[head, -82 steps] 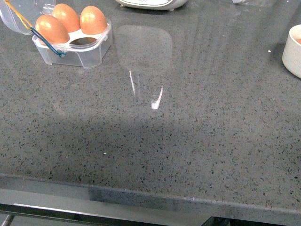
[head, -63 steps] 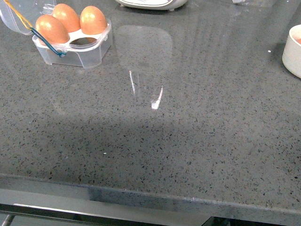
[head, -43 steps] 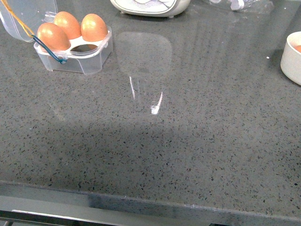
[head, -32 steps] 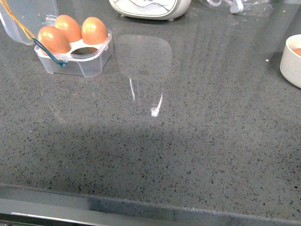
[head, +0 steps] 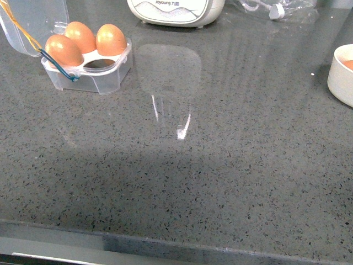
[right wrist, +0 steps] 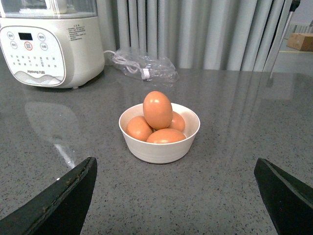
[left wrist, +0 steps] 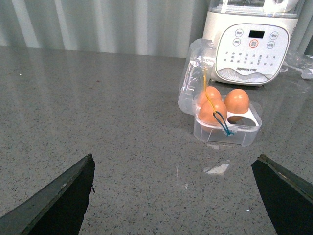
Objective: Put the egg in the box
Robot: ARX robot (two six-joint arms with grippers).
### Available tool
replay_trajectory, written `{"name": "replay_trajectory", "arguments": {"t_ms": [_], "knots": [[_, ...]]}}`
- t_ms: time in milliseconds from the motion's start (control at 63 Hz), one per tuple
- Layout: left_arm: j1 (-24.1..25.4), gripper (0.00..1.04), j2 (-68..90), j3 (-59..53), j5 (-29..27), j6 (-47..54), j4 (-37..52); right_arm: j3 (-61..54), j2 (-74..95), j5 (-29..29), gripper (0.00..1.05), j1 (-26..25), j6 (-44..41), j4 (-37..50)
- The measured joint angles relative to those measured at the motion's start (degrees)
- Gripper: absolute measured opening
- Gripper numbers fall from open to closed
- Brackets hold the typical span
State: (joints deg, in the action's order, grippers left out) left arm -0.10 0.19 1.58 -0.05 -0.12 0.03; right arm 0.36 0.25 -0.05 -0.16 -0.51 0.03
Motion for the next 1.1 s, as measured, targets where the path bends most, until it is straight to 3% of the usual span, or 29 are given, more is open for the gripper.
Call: {"name": "replay_trajectory", "arguments": {"t_ms": [111,206,365,492,571,841,1095], "knots": [[0.0,0.98,0.0,0.0,0.0,0.0,0.0,0.0,0.1,-0.5,0.97,-0.1,-0.1,-0.2],[0.0,0.98,0.0,0.0,0.0,0.0,0.0,1.8,5.2,-9.6,0.97,-2.0,-0.9,-0.7],[0.0,0.98,0.0,0.0,0.0,0.0,0.0,7.1,20.5,-12.9,0.97,-4.3,-1.9,13.6],[0.0,0.98,0.0,0.0,0.0,0.0,0.0,14.1,39.2,-13.2,0.97,-6.6,-1.7,27.4],[0.0,0.98,0.0,0.0,0.0,0.0,0.0,19.0,50.2,-12.2,0.97,-7.0,-1.1,31.1],[0.0,0.98,0.0,0.0,0.0,0.0,0.0,32.9,75.8,-8.4,0.97,-4.5,-0.7,29.3],[0.0,0.98,0.0,0.0,0.0,0.0,0.0,36.9,83.4,-5.5,0.97,-2.3,-2.9,27.3]]}}
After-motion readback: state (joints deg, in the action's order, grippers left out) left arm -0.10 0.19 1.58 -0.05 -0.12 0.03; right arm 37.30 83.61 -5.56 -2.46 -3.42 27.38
